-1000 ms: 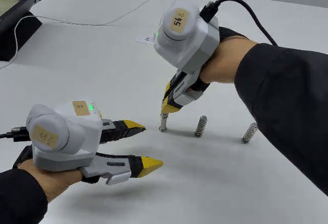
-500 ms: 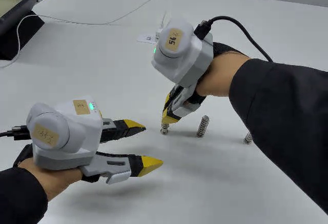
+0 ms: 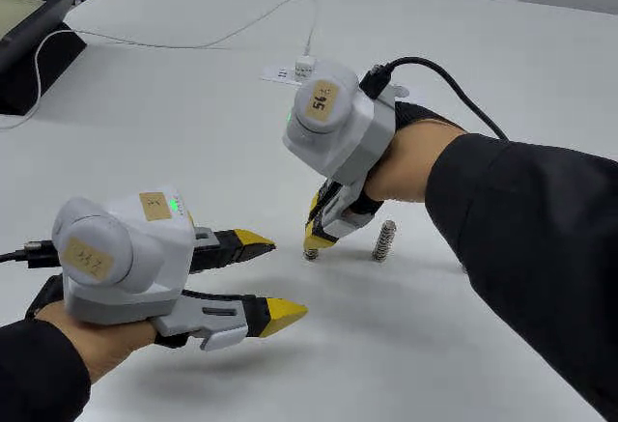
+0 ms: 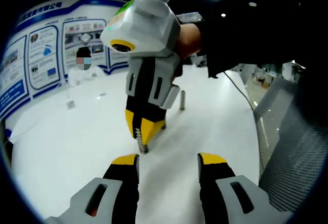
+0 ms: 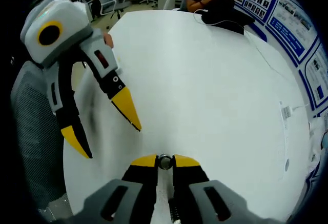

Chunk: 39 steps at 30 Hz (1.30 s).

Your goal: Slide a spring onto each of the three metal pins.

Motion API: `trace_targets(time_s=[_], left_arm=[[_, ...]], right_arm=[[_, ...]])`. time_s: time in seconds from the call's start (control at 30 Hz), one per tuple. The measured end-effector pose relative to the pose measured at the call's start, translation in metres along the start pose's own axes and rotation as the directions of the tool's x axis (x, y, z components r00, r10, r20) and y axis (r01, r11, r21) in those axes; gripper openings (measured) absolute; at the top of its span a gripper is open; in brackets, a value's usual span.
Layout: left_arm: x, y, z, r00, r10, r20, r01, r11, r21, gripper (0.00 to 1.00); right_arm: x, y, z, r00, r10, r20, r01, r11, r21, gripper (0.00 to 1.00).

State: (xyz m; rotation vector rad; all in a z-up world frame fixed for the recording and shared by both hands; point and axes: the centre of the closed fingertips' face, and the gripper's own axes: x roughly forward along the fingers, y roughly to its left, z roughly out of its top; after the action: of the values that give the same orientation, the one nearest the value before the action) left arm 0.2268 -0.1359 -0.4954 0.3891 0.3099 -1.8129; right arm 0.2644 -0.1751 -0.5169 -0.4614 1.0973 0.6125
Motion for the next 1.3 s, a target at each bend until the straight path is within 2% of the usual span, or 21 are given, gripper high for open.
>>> trace_targets(time_s=[0.3,0.57,1.03,1.3], left_arm=[[0.001,0.000,0.001,1.0000,0.000,0.001,0.000,1.000,0.001,0.47],[0.001,0.000,0.001,1.0000,0.000,0.000,0.000,1.000,-0.001,0.48],[0.000,0.001,0.007,0.9999,0.008,0.007,-0.008,1.000,-0.001,0.50],[0.000,0.003,0.011,0.9999,0.011,0.011,-0.011,1.000,-0.002,0.51]], right_arm=[[0.003,0.001,-0.001,1.0000,0.004,0.001,-0.004,1.000,-0.005,0.13],[0.002,0.001,-0.002,0.9999,-0.001,0.011,0.001,1.000,-0.003,0.18],[-0.021,-0.001,-0.005,0.9967,-0.042,0.069,0.041,0.999,0.024,0.26],[-0.041,-0.005,-0.012,0.9884,-0.079,0.130,0.071,0.995,0.069,0.30]])
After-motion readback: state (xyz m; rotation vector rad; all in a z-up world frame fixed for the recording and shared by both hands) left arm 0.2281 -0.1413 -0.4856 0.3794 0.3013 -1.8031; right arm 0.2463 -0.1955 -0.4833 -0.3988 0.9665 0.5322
